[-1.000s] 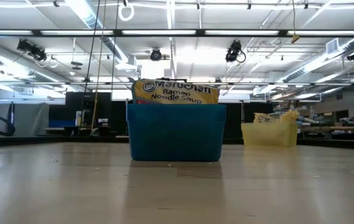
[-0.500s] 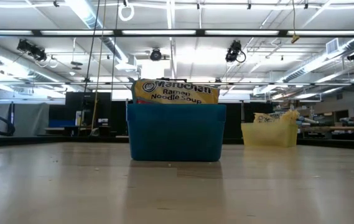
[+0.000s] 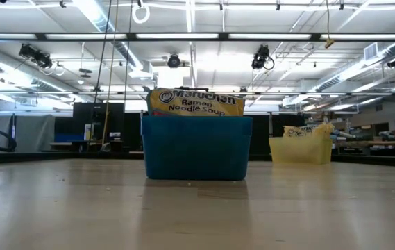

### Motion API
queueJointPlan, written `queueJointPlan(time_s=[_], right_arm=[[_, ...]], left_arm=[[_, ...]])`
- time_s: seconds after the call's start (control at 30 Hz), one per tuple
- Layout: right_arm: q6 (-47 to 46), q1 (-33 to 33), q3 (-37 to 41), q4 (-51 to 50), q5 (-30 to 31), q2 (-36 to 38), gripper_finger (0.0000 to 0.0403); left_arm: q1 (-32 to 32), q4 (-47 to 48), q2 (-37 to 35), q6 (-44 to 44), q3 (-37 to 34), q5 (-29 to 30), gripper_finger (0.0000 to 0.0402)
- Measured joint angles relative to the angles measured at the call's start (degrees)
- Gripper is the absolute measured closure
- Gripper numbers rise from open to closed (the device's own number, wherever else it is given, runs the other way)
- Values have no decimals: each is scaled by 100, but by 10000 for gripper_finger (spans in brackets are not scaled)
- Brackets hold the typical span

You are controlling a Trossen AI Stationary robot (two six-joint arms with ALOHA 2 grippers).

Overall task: Sort Maruchan noodles
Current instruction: Put the yellow noodle pack into the yellow bin

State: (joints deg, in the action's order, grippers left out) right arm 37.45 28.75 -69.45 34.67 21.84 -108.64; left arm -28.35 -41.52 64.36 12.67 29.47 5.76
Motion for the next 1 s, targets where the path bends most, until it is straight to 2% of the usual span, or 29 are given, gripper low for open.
queueJointPlan(time_s=[0.13, 0.3, 0.53, 0.73, 0.9, 1.0], right_arm=[[59, -22, 0, 140, 555, 0, 106], [72, -114, 0, 580, 479, 0, 131], [-28, -184, 2, 672, 510, 0, 208], [-490, -195, 0, 688, 510, 2, 267], [-1028, -227, 1, 377, 773, 33, 270], [-1461, -232, 2, -272, 1025, 253, 270]], left_arm=[[63, -60, 12, 0, 0, 29, 401], [61, -109, 52, 0, 0, 231, 401], [61, -94, 57, 2, 0, 272, 400], [46, -45, 55, -20, 0, 326, 372], [-147, 320, -86, 275, 17, 1072, 329], [-331, 1257, -417, 452, 256, 1826, 294]])
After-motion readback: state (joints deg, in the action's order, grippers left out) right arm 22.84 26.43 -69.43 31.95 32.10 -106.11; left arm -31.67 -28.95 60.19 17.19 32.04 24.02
